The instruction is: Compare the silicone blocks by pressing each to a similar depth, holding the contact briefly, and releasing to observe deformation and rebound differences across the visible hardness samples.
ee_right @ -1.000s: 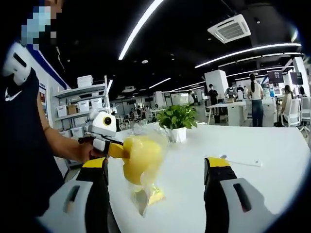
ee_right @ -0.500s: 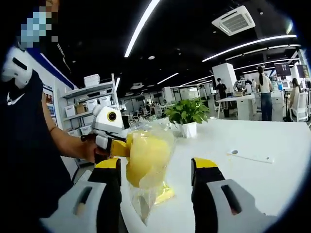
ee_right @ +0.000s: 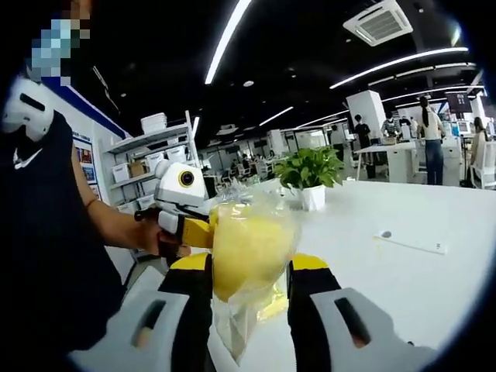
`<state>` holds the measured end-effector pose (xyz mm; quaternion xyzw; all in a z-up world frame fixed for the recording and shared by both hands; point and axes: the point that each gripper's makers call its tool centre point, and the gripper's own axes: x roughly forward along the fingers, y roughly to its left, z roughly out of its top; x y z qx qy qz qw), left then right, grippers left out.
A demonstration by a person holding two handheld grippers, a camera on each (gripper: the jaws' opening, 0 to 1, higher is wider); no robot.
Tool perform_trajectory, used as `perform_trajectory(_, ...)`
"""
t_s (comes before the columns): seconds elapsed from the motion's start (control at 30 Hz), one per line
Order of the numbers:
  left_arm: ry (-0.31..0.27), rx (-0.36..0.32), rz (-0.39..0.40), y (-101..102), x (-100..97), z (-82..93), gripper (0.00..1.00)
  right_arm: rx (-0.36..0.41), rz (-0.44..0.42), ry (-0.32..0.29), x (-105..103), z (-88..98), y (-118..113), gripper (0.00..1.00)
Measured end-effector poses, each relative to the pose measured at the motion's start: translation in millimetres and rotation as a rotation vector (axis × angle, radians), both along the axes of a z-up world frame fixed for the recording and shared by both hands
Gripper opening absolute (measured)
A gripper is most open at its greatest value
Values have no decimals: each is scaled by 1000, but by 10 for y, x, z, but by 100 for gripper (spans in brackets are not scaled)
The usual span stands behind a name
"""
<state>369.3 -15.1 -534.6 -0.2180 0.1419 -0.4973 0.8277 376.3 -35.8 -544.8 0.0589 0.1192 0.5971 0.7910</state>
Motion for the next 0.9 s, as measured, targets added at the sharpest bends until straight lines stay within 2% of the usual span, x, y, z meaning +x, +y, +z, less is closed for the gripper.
perform_trajectory(0.5,16,-14,-9,13,-2,6,0,8,21,40,-20,12,32,29)
perform_trajectory(0.63,17,-10,-15,11,-6,-3,0,-13,31,77,-36,-14,31,21)
perform_trajectory(0.77,20,-12,-15,4,-16,-7,0,-24,35,62,-30,-9,33,15)
perform_trajectory(0.83,20,-11,-16,5,-15,-8,0,-27,39,85,-35,-5,36,13)
perform_trajectory(0.9,13,-1,-12,5,-18,-14,0,-33,44,81,-51,-7,41,10)
